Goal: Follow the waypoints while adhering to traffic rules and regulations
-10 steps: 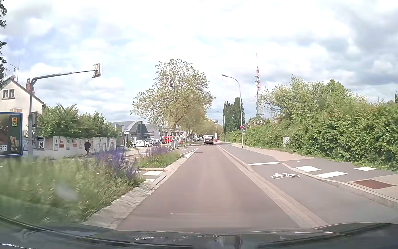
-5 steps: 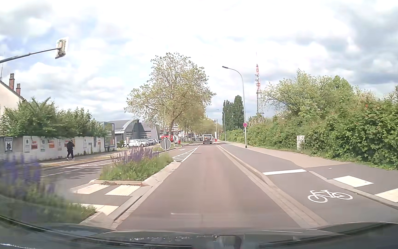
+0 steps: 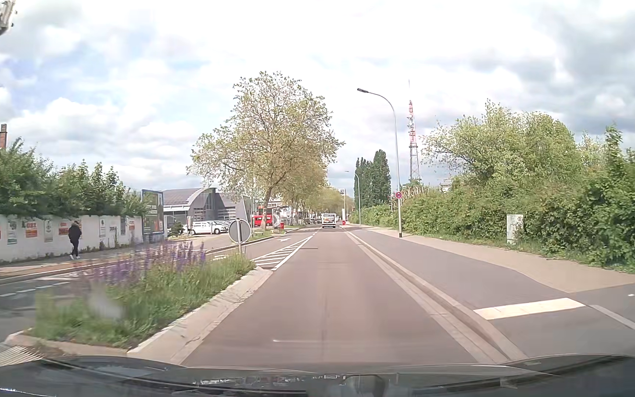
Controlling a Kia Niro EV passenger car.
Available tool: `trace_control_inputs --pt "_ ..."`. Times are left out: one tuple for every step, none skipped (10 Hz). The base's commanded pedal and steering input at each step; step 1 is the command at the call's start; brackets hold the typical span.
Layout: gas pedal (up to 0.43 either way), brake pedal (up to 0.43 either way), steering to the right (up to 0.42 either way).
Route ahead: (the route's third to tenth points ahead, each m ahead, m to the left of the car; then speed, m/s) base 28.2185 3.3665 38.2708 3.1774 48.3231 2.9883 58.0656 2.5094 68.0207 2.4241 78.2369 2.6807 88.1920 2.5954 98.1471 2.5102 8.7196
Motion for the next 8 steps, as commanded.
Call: trace_control_inputs --pt "0.150 0.000 -0.002" --pt "0.150 0.000 -0.006" --pt "0.150 0.000 -0.006" --pt "0.150 0.000 -0.006" --pt "0.150 0.000 -0.004" --pt "0.150 0.000 -0.002" --pt "0.150 0.000 -0.001" --pt "0.150 0.000 0.000"
